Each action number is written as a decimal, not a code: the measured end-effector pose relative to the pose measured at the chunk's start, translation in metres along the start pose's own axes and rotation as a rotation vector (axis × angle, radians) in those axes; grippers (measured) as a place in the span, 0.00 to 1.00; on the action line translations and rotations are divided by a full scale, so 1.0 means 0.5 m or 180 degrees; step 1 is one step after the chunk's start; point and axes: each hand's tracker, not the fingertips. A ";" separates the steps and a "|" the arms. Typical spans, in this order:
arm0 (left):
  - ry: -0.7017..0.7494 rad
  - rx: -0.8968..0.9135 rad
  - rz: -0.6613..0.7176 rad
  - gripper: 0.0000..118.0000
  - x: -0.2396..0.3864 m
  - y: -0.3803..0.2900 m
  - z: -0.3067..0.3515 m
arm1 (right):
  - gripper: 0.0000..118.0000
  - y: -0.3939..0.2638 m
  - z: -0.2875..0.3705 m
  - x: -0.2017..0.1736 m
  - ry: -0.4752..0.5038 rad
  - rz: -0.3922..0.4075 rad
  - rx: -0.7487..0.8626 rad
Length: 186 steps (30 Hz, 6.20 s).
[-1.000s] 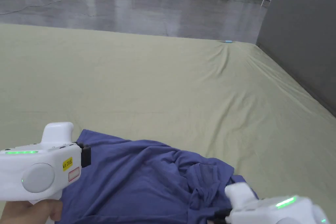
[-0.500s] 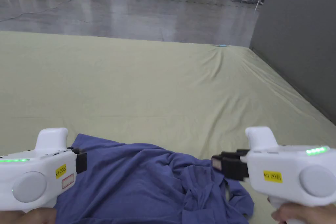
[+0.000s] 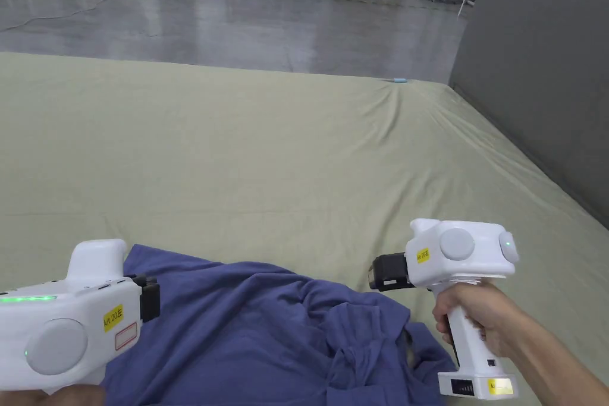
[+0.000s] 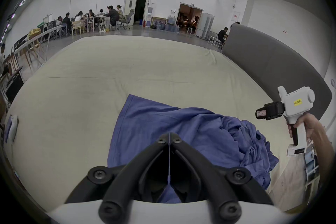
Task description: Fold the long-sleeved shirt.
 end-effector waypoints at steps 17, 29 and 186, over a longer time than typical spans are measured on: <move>0.0073 -0.0119 -0.0033 0.00 0.043 0.013 -0.008 | 0.01 -0.029 -0.092 -0.034 -0.0073 0.0316 -0.0525; 0.0603 -0.0770 -0.0160 0.75 -0.037 0.162 -0.320 | 0.01 -0.034 -0.096 -0.018 0.0057 0.0329 -0.0420; 0.0656 -0.0707 0.0125 0.00 -0.163 0.157 -0.256 | 0.02 0.260 -0.273 -0.131 -0.0184 0.0767 -0.0359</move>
